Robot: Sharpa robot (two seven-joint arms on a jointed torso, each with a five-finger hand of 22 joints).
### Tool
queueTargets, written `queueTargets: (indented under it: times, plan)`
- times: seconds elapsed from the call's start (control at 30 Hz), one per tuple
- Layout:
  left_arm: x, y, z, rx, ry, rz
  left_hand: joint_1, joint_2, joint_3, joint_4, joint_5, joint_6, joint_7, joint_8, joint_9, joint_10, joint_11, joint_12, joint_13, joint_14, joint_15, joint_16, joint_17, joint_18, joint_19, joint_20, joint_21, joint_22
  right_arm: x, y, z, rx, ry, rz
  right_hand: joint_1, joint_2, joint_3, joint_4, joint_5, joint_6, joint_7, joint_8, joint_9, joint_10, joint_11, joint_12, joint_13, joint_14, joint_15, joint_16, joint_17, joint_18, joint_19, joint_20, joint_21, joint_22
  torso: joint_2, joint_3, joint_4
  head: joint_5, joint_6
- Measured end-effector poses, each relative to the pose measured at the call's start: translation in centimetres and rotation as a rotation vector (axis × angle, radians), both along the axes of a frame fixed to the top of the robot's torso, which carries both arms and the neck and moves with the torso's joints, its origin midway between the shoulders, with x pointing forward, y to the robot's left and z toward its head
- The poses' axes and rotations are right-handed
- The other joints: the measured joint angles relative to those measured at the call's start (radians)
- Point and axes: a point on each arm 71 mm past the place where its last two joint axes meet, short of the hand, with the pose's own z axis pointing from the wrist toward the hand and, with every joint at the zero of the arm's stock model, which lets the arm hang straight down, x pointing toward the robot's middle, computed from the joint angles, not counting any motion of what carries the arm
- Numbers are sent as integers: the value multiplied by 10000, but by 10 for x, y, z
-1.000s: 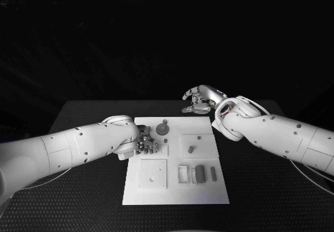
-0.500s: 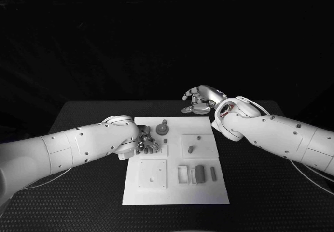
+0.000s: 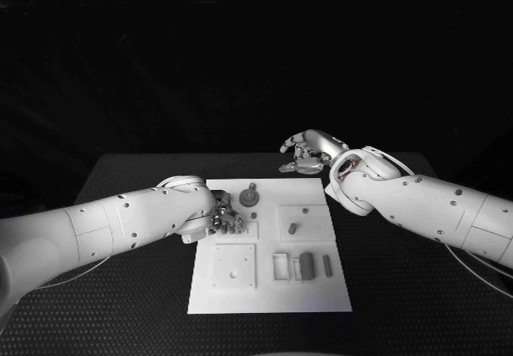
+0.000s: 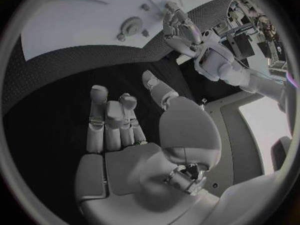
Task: Assemble the parts on the task board
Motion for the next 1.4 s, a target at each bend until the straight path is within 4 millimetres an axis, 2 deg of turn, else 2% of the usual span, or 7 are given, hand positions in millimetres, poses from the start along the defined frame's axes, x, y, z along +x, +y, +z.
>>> queueTargets:
  times: [0.23, 0.9, 1.4]
  plan:
    - [0, 0, 0, 10, -46, -26, -28, 28, 82, -24, -443, -42, 34, -67, 94, -20, -20, 46, -22, -41, -28, 55, -79, -1, -1, 2, -39, -1, 0, 0, 0, -3, 4, -2, 0, 0, 0, 0, 0, -1, 1, 0, 0, 0, 0, 0, -9, 0, 0, 0, 0, 1, -1, 1, 0, 0, 0, -2, 1, -5, -7]
    - [0, 7, -1, -363, 140, 200, -44, 44, 211, -71, -577, -96, 20, -127, 139, -55, 15, 46, -35, -126, -15, 56, -131, -1, -17, 22, -39, -3, 1, -1, -2, -32, 48, -29, 0, 0, 0, 0, 0, 8, -8, 0, 0, 0, -1, -1, -20, 0, 0, 0, -8, 1, -1, 1, 0, 0, -1, -16, 12, -22, -8]
    - [1, 11, -1, -603, 297, 463, -40, 40, 235, -96, -637, -89, 62, -219, 190, -54, 16, 46, -43, -149, -32, 93, -140, 0, -33, 40, -39, -4, 1, -2, -3, -53, 86, -39, 0, 0, 0, 0, 0, 17, -17, 0, 0, 1, -1, -1, -28, 0, 0, 0, -8, 2, -15, 15, 0, 0, -5, -12, 11, -11, -21]
